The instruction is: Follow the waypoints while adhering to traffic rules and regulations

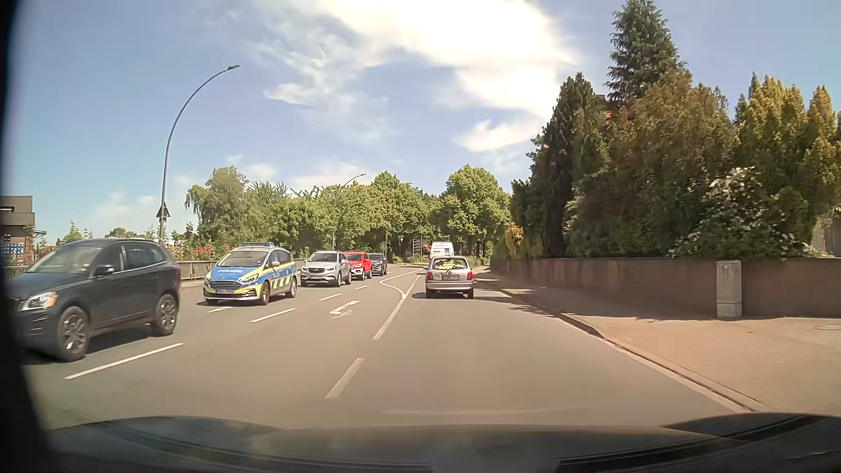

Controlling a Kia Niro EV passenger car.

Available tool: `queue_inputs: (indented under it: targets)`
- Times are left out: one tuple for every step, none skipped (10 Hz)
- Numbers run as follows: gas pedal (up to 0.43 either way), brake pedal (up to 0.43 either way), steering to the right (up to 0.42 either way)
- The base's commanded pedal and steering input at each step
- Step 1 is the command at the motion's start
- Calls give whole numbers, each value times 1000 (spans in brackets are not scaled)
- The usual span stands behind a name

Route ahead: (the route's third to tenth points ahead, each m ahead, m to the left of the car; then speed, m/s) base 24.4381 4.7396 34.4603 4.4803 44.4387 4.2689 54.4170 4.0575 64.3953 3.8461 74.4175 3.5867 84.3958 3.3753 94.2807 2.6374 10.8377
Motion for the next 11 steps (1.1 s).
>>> queue_inputs:
  targets:
    - [150,6,-8]
    - [150,6,-8]
    - [150,6,-8]
    - [150,6,-8]
    - [150,6,-8]
    - [150,6,-8]
    - [150,6,-8]
    - [150,6,-8]
    - [150,6,-8]
    - [150,6,-7]
    - [150,6,-7]
